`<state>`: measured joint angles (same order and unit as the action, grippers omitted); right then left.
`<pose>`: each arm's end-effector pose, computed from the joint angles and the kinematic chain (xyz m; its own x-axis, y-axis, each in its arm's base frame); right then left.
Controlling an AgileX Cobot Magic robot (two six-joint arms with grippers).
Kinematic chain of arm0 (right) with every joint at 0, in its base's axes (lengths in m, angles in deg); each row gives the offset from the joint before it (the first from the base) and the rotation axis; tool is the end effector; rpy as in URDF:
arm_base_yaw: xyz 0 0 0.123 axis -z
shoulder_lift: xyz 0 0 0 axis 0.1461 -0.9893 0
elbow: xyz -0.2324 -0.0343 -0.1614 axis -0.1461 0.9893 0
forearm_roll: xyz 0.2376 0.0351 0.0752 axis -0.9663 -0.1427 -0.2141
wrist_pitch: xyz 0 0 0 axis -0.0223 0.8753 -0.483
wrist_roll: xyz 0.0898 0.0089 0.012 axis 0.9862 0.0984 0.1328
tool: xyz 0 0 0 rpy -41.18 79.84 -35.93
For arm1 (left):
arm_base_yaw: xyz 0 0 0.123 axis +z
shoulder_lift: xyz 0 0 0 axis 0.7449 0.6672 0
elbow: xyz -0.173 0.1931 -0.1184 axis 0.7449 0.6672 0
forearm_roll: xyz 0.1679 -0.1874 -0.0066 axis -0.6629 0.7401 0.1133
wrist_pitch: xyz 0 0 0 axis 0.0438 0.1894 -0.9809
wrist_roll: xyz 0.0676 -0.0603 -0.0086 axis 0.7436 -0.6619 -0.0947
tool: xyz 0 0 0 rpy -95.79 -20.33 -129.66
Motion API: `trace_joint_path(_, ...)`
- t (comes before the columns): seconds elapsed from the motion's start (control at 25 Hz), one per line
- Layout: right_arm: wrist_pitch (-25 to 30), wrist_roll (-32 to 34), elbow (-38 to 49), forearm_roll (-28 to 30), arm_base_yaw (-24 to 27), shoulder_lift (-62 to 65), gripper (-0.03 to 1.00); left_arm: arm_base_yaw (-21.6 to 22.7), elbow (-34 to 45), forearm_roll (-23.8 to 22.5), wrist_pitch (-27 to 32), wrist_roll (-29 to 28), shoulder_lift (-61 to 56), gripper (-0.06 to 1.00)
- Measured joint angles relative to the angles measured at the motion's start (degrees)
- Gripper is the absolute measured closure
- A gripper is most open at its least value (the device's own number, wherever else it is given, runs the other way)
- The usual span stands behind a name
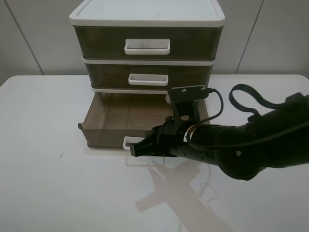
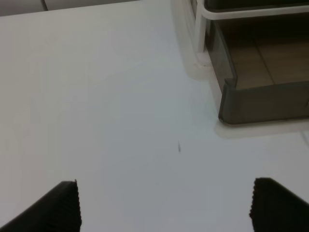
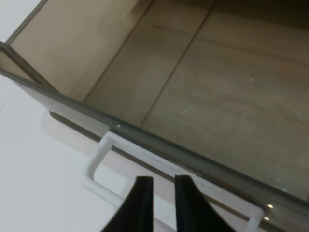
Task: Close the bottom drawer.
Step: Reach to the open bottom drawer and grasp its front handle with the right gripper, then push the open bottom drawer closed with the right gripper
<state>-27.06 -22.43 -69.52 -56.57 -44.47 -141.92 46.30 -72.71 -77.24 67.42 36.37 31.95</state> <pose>0.1918 0.2283 0.1303 -0.6580 -0.1714 -0.7332 -0.4739 0.8510 0.2264 -0.0067 -0.0048 0.2783 -0.4399 0.0902 -0.8935 0.1152 0.9924 0.0435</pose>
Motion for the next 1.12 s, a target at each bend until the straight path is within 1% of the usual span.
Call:
trace_joint_path(0.4,-0.1,0.0,-3.1,0.0,0.0,-3.9,0.95,0.0,0.0,0.0,0.0,0.0,0.0,0.23)
trace_joint_path(0.64,-0.6,0.0,-3.3,0.0,0.0,-5.3,0.95,0.0,0.0,0.0,0.0,0.0,0.0,0.23)
trace_joint_path(1.12,-5.4,0.0,-3.4,0.1,0.0,-8.1,0.95,0.0,0.0,0.0,0.0,0.0,0.0,0.23)
